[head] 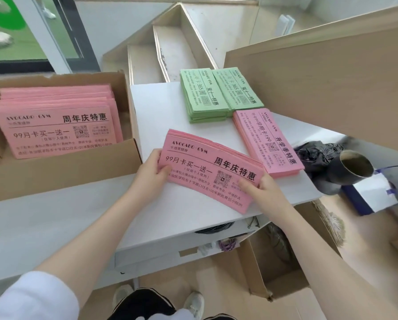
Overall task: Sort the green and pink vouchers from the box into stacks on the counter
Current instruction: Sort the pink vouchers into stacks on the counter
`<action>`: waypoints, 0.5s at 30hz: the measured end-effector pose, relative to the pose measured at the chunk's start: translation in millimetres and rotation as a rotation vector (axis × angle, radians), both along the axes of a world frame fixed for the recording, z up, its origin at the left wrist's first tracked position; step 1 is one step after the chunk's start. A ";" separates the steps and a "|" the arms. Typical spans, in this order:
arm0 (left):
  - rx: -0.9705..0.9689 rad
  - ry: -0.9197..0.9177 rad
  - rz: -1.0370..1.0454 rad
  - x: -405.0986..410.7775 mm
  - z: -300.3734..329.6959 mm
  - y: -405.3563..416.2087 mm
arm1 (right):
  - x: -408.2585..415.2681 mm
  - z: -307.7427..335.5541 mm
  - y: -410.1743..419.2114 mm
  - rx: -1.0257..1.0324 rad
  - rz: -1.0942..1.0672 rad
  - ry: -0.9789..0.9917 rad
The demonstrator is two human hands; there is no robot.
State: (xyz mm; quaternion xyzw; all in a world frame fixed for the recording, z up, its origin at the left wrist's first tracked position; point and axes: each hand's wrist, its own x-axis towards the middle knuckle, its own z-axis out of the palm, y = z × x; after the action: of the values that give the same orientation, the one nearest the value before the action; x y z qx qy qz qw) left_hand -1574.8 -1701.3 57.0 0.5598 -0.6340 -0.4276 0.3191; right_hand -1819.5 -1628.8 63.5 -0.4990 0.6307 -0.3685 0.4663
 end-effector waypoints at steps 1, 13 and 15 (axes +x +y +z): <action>0.010 0.021 0.006 -4.1 2.0 -6.1 | -1.2 0.6 0.4 0.010 -0.021 0.013; 0.292 0.265 0.169 -80.3 2.9 -87.1 | 22.1 -0.6 -2.6 0.202 -0.498 -0.300; 0.314 0.267 0.195 -89.2 1.0 -94.3 | 27.6 -3.1 -5.8 0.186 -0.533 -0.305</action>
State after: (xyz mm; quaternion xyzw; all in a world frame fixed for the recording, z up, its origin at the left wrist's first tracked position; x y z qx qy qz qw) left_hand -1664.1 -1795.6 58.0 0.5996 -0.4547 -0.5586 0.3488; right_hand -1791.9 -1634.6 60.3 -0.2105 0.6931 -0.4891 0.4859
